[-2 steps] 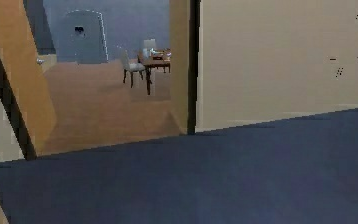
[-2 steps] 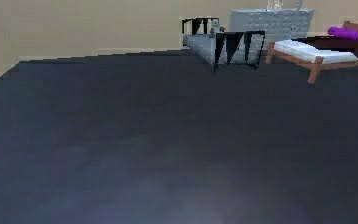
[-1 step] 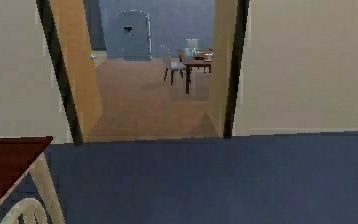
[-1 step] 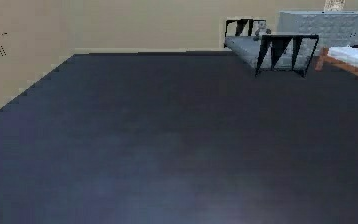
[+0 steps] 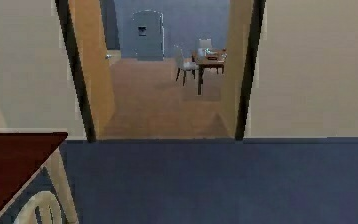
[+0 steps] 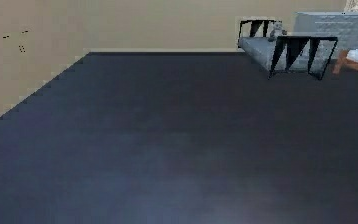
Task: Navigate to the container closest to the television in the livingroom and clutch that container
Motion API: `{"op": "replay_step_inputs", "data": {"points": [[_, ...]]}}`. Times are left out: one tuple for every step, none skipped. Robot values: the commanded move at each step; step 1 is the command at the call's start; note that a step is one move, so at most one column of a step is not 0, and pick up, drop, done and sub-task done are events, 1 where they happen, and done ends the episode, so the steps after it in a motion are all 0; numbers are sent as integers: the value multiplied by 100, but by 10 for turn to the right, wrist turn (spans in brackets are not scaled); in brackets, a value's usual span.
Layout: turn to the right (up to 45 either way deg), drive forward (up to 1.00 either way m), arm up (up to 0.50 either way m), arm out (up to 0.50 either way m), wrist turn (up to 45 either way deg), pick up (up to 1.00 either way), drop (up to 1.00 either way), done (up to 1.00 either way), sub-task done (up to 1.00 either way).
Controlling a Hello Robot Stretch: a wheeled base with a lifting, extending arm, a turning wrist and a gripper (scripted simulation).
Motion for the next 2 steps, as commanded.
{"op": "replay_step_inputs", "data": {"points": [[0,70,0,0,0,0,0,0,0],[-90,0,0,0,0,0,0,0,0]]}}
